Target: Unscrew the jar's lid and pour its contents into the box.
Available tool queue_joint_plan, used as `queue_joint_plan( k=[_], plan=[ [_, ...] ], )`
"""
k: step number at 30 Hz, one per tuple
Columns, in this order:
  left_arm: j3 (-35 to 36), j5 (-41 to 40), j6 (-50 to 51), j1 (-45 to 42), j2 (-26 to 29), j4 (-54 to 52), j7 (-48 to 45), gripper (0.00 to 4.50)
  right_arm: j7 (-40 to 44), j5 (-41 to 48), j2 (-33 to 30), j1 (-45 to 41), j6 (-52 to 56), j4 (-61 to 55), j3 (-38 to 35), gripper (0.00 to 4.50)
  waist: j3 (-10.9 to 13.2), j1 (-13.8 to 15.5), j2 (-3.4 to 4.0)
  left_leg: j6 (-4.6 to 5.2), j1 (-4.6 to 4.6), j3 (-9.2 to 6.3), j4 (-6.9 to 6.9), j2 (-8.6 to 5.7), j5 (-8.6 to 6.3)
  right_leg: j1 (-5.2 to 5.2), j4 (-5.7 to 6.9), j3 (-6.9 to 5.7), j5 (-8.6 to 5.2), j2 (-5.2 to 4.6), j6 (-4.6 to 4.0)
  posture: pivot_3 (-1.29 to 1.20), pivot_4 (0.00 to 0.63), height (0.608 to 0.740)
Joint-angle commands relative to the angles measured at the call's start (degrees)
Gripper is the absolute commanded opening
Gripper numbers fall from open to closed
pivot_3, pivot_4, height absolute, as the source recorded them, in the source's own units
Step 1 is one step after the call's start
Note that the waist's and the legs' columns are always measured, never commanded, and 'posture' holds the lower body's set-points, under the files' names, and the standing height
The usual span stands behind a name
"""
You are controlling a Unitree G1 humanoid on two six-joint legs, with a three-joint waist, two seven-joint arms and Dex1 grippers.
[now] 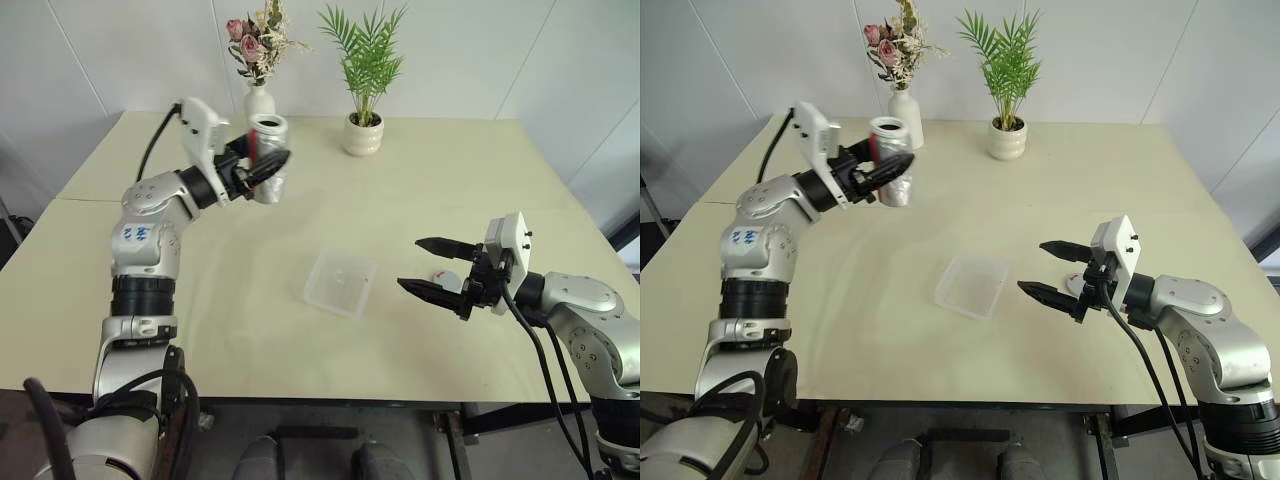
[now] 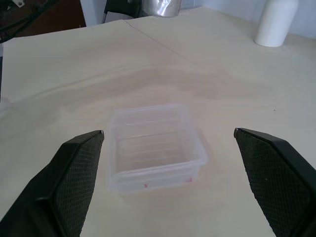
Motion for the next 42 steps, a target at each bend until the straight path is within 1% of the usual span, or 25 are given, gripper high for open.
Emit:
queue_joint_plan(
  k=[1, 3, 6, 7, 10, 12, 14, 17, 24, 28, 32, 35, 36, 38, 39, 42],
  plan=[
    [4.54, -1.14, 5.51, 4.59, -1.22, -7.28, 10.67, 2.4, 0.06, 1.06, -0.77, -0.29, -0.08, -2.03, -1.46, 4.46, 0.0, -0.01, 0.0, 0.0, 0.1, -0.01, -0.03, 0.0, 0.0, 0.1, -0.04, -0.01, 0.0, 0.0, 0.0, 0.0, 0.15, 0.74],
    [3.78, 1.25, 5.9, 7.68, -1.18, -10.73, 14.52, 2.4, -0.01, 1.04, -0.81, -0.07, 0.04, -2.21, -1.47, 4.46, 0.0, 0.11, -0.01, 0.0, 0.19, -0.09, -0.03, 0.0, -0.01, 0.25, -0.12, -0.08, 0.0, 0.0, 0.0, 0.0, 0.15, 0.74],
    [4.99, -2.63, 10.14, 10.38, -1.62, -14.0, 15.23, 2.4, -0.07, 1.09, -0.78, -0.01, 0.17, -2.27, -1.46, 4.46, 0.01, 0.23, -0.01, 0.0, 0.17, -0.13, -0.05, 0.0, -0.01, 0.33, -0.31, -0.15, 0.09, 0.0, -0.01, 0.0, 0.15, 0.74],
    [5.3, -4.12, 9.78, 11.38, -1.93, -14.97, 14.19, 2.4, -0.07, 1.0, -0.71, -0.09, 0.12, -2.14, -1.33, 4.46, 0.0, 0.3, -0.01, 0.0, 0.15, -0.15, -0.07, 0.01, -0.01, 0.38, -0.43, -0.2, 0.14, 0.0, -0.02, 0.0, 0.15, 0.74],
    [4.03, -2.26, 2.37, 14.41, -2.49, -15.8, 13.59, 2.4, -0.05, 0.61, -0.51, -0.33, -0.11, -1.87, -0.82, 4.46, -0.01, 0.29, -0.01, 0.02, 0.16, -0.19, -0.22, 0.0, -0.03, 0.54, -0.92, -0.34, 0.29, -0.07, -0.03, 0.0, 0.15, 0.74],
    [4.68, -4.28, -0.08, 15.23, -3.73, -15.41, 12.23, 2.4, -0.1, 0.54, -0.47, -0.35, -0.09, -1.94, -0.73, 4.46, -0.01, 0.31, -0.01, 0.03, 0.14, -0.14, -0.37, 0.0, -0.02, 0.55, -1.13, -0.34, 0.34, -0.09, -0.04, 0.0, 0.15, 0.74],
    [5.1, -4.44, -2.19, 15.77, -4.37, -14.76, 12.48, 2.4, -0.12, 0.33, -0.58, -0.09, -0.2, -2.02, -0.76, 4.46, -0.01, 0.33, -0.01, 0.04, 0.12, -0.14, -0.51, 0.01, -0.02, 0.54, -1.31, -0.38, 0.37, -0.09, -0.04, 0.0, 0.15, 0.74],
    [4.17, -5.9, -3.74, 16.04, -4.42, -13.88, 9.36, 2.4, -0.2, -0.54, -0.92, 0.54, -0.74, -2.04, -0.9, 4.46, -0.01, 0.35, -0.01, 0.04, 0.1, -0.13, -0.75, 0.01, -0.01, 0.51, -1.53, -0.39, 0.37, -0.09, -0.04, 0.0, 0.15, 0.74],
    [-1.12, -2.39, -12.31, 13.13, -0.94, -8.95, 1.92, 2.4, 1.23, -2.21, -3.35, 1.91, -1.27, -1.25, -1.45, 4.46, -0.01, 0.31, -0.01, 0.01, 0.11, -0.05, -0.99, 0.01, 0.0, 0.44, -1.69, -0.38, 0.36, -0.08, -0.05, 0.0, 0.15, 0.74],
    [-3.22, -1.15, -15.68, 11.8, 0.32, -6.99, -0.64, 2.4, 2.26, -2.7, -4.35, 2.78, -1.51, -1.63, -0.86, 4.46, -0.01, 0.27, -0.01, 0.02, 0.12, -0.02, -0.99, 0.01, -0.01, 0.45, -1.71, -0.35, 0.36, -0.09, -0.05, 0.0, 0.15, 0.74],
    [-3.02, -1.57, -16.94, 9.84, 0.02, -5.62, -0.57, 2.4, 2.87, -3.43, -4.52, 3.3, -1.87, -1.99, -0.3, 4.46, -0.01, 0.27, -0.01, 0.02, 0.12, -0.02, -1.0, 0.01, -0.01, 0.45, -1.71, -0.35, 0.36, -0.09, -0.05, 0.0, 0.15, 0.74],
    [-6.49, 1.52, -21.98, 3.56, 2.3, -2.01, -5.58, 2.4, 3.01, -3.73, -4.33, 3.49, -2.3, -1.69, -0.13, 4.46, 0.01, 0.33, -0.04, 0.02, 0.08, -0.06, -1.0, 0.01, -0.01, 0.43, -1.71, -0.37, 0.36, -0.07, -0.05, 0.0, 0.15, 0.74],
    [-8.56, 4.43, -24.47, 0.66, 3.78, 0.54, -6.94, 2.4, 3.12, -3.93, -4.29, 3.34, -2.46, -1.39, -0.04, 4.46, 0.01, 0.38, -0.04, 0.02, 0.07, -0.06, -0.99, 0.01, 0.0, 0.42, -1.7, -0.38, 0.36, -0.06, -0.05, 0.0, 0.15, 0.74],
    [-15.29, 12.52, -34.59, -8.62, 7.4, 8.52, -12.63, 2.4, 3.47, -4.28, -4.23, 2.51, -2.84, -0.24, 0.16, 4.46, 0.01, 0.54, -0.05, 0.02, 0.05, -0.06, -0.98, -0.03, 0.01, 0.44, -1.74, -0.39, 0.36, -0.06, -0.05, 0.0, 0.15, 0.74],
    [-18.41, 15.55, -37.99, -13.04, 8.53, 12.3, -15.62, 2.4, 3.67, -4.45, -4.23, 2.15, -3.03, 0.27, 0.3, 4.46, 0.01, 0.53, -0.05, 0.02, 0.04, -0.05, -0.99, -0.04, 0.01, 0.45, -1.81, -0.4, 0.38, -0.07, -0.05, 0.0, 0.15, 0.74],
    [-24.57, 22.61, -49.22, -21.99, 9.42, 20.69, -18.14, 2.4, 3.96, -4.88, -3.99, 1.39, -3.41, 1.22, 0.7, 4.46, -0.01, 0.45, -0.01, 0.08, 0.0, 0.07, -1.1, -0.09, -0.03, 0.49, -2.08, -0.35, 0.41, -0.12, -0.01, 0.0, 0.15, 0.74]
  ],
)
